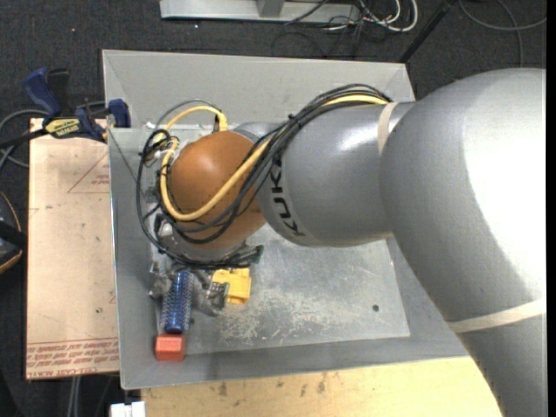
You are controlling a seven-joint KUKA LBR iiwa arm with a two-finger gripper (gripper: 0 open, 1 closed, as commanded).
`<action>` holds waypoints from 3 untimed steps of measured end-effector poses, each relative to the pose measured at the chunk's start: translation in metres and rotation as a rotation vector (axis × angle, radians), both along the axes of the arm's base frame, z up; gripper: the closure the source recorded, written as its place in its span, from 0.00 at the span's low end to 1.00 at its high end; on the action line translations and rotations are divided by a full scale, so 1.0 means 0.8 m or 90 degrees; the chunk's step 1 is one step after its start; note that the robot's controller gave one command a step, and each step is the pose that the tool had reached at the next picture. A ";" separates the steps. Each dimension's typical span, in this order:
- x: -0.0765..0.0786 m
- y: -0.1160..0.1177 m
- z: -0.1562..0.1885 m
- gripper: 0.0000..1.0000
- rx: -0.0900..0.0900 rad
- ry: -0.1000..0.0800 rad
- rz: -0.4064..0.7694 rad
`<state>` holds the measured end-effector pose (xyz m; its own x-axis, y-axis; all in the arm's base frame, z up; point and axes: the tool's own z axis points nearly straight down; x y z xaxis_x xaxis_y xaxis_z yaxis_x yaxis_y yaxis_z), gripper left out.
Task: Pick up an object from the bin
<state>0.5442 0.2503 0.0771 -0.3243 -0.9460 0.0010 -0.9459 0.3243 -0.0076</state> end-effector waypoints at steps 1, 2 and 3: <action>0.002 -0.001 0.002 0.00 0.002 0.003 -0.003; 0.002 0.002 0.003 1.00 0.006 0.001 -0.003; 0.004 0.004 0.089 1.00 0.006 0.000 -0.005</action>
Offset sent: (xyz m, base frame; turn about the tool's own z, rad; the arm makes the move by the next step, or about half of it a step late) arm 0.0000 0.0000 0.0000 0.0000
